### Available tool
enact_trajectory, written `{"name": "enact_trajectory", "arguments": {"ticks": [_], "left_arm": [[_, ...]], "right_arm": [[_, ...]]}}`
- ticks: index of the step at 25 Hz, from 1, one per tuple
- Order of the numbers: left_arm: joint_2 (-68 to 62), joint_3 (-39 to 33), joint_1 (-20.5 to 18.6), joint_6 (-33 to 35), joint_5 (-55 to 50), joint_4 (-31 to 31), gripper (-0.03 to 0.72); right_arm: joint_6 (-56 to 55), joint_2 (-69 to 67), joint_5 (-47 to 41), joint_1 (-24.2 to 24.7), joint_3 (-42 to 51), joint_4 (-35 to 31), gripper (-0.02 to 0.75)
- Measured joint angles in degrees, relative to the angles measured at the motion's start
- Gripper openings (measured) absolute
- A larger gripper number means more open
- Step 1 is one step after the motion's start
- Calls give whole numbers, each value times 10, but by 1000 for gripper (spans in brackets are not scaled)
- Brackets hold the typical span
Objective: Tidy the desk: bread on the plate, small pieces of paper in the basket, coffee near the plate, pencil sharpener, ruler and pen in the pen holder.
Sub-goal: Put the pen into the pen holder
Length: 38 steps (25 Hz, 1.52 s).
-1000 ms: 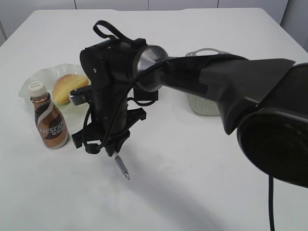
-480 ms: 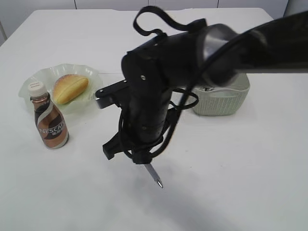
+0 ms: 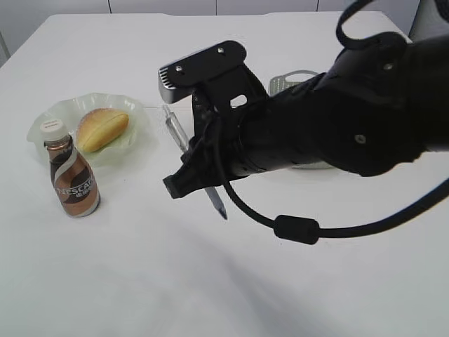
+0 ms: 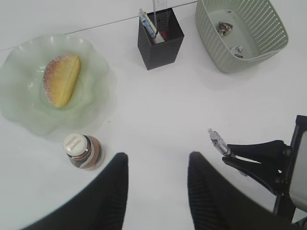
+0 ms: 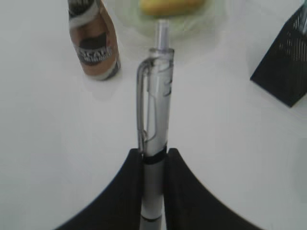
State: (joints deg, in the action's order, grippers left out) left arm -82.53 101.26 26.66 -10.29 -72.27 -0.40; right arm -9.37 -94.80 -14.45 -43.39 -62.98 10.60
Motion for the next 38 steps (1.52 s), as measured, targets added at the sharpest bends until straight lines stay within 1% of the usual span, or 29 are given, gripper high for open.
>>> {"name": "enact_trajectory", "arguments": {"ticks": [3,5,10,13,16,19,21,25,33,38], "left_arm": [[0,0,0,0,0,-5,307],[0,0,0,0,0,-10,307],[0,0,0,0,0,-22,307],[0,0,0,0,0,-23,307],[-2,0,0,0,0,-23,307],[-9,0,0,0,0,-15,307],[-15,0,0,0,0,-8,307],[-25,0,0,0,0,1,307],[-43,0,0,0,0,16,307],[-45,0,0,0,0,24,307]], "right_arm": [[1,8,66,16,12,25,61],[2,9,121,38,14,30,60],[2,5,252,116,14,32,60],[2,-10,322,154,14,32,61],[2,-31,396,173,14,32,61],[31,-63,462,175,7,20,61],[61,-95,482,175,-8,4,61],[97,-163,492,175,-66,-29,61],[103,-284,494,183,-223,-36,61],[103,-331,461,199,-285,-36,61]]}}
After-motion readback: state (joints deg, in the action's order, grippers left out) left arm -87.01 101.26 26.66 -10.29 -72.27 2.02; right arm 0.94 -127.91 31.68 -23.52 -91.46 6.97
